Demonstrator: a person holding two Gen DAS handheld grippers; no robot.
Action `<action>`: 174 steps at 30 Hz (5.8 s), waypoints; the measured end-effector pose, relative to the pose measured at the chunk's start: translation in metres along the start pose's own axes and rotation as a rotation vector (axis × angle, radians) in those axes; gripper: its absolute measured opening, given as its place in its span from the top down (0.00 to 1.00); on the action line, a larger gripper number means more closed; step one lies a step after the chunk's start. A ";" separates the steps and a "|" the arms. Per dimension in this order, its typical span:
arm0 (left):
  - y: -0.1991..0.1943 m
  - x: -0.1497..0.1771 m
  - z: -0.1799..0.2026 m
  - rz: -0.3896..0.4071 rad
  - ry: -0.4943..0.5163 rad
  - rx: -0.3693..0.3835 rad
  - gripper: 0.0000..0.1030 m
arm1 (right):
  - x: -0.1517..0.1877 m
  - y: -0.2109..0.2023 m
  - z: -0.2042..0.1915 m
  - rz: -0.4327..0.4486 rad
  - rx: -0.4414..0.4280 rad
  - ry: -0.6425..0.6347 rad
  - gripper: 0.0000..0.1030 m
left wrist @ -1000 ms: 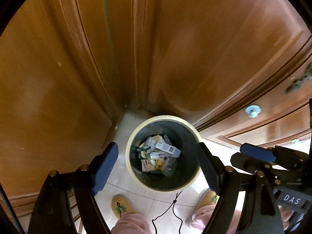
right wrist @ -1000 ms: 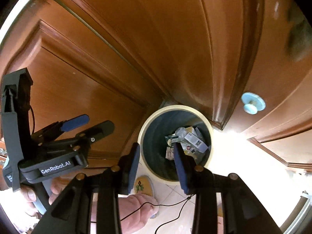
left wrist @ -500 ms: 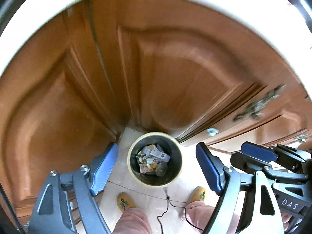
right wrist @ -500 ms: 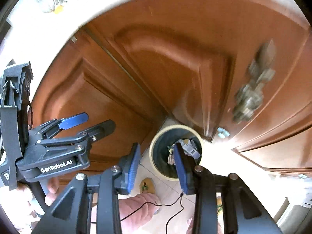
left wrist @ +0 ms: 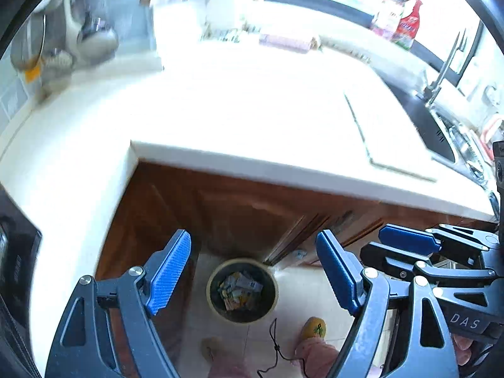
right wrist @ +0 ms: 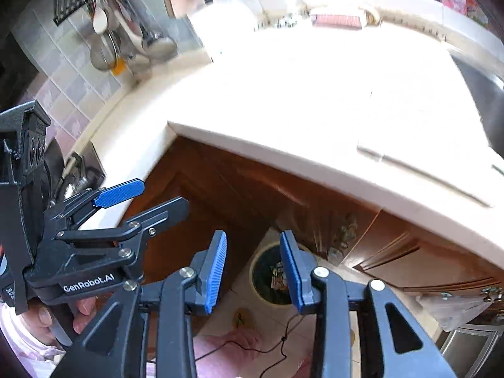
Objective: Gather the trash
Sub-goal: 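Raise both open tools back up toward the counter trash, then grasp the strawberry milk carton with left tool while right tool grasps loofah sponge, then carry the milk carton and loofah sponge down over the floor bin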
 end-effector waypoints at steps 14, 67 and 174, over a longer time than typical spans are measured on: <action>-0.073 -0.101 0.031 0.169 0.083 0.071 0.20 | -0.067 -0.095 -0.007 0.235 0.079 0.055 0.65; 0.221 -0.462 0.020 -0.071 -0.264 -0.035 0.16 | -0.451 0.011 0.243 0.106 0.017 0.320 0.58; -0.088 -0.085 0.066 0.057 0.026 0.223 0.48 | -0.074 -0.131 -0.030 0.050 -0.034 -0.110 0.64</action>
Point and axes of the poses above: each gripper's, at about its wrist camera, not at the fingertips, and y roughly the way its jaws point, z to its right, x to its underside, the point moved 9 cm from there along y, roughly the way its jaws point, and after that the axes turned 4 degrees about y, right-handed, at the moved point
